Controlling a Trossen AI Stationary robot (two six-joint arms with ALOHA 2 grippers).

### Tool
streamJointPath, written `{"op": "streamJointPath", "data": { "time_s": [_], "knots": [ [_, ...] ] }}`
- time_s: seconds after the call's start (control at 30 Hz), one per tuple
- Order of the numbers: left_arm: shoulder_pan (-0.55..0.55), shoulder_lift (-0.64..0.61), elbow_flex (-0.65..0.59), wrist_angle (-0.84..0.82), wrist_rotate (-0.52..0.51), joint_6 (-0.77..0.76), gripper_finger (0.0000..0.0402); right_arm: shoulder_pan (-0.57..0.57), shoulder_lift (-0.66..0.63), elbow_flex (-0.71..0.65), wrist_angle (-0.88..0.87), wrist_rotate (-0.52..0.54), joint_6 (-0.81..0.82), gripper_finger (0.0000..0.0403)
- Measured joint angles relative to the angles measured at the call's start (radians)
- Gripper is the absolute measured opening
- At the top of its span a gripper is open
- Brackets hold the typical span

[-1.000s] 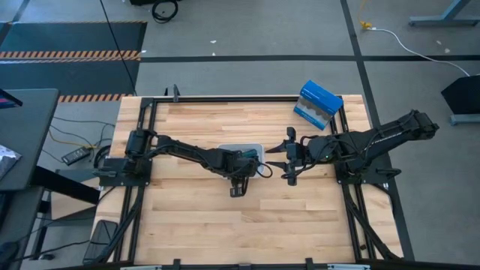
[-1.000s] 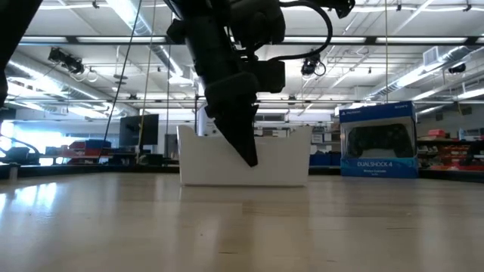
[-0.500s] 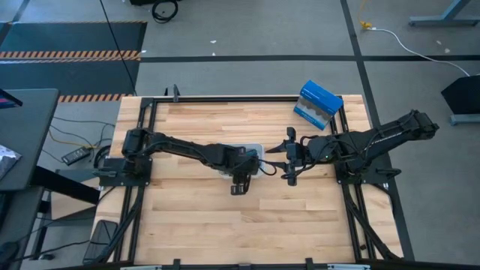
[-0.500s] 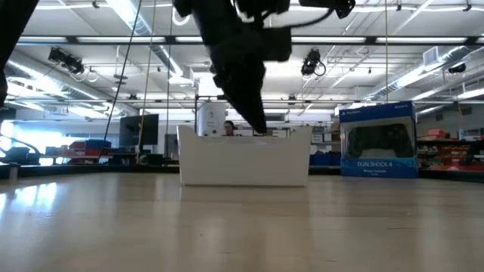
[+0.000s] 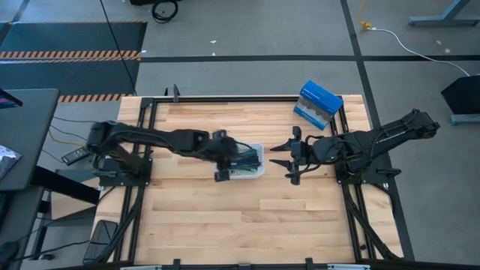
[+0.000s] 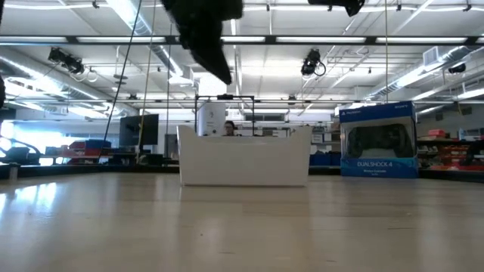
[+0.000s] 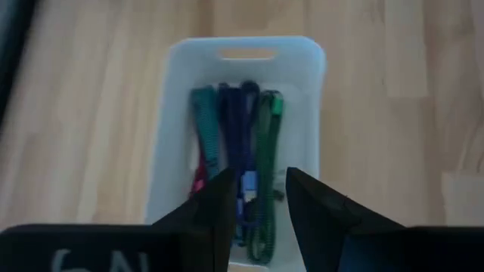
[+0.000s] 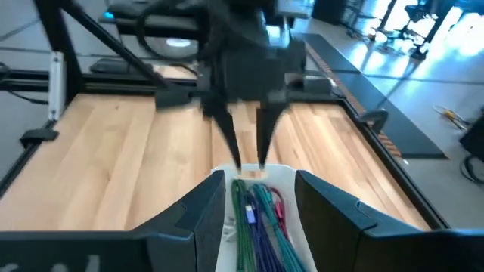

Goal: Pick and place USB-C Cables
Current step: Return to Home Position

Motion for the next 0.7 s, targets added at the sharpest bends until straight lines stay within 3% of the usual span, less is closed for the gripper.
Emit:
{"op": "streamJointPath", "data": {
  "time_s": [0.37, 0.7],
  "knots": [
    [0.015, -0.488, -0.483, 0.407, -0.021, -0.047, 0.0125, 0.013, -0.028, -0.053, 0.024, 0.000, 0.024, 0.0165],
    [0.010, -0.962, -0.796, 0.612, -0.030, -0.034, 0.0125, 0.014, -0.212, -0.228, 0.079, 0.000, 0.094, 0.0158]
  ]
}}
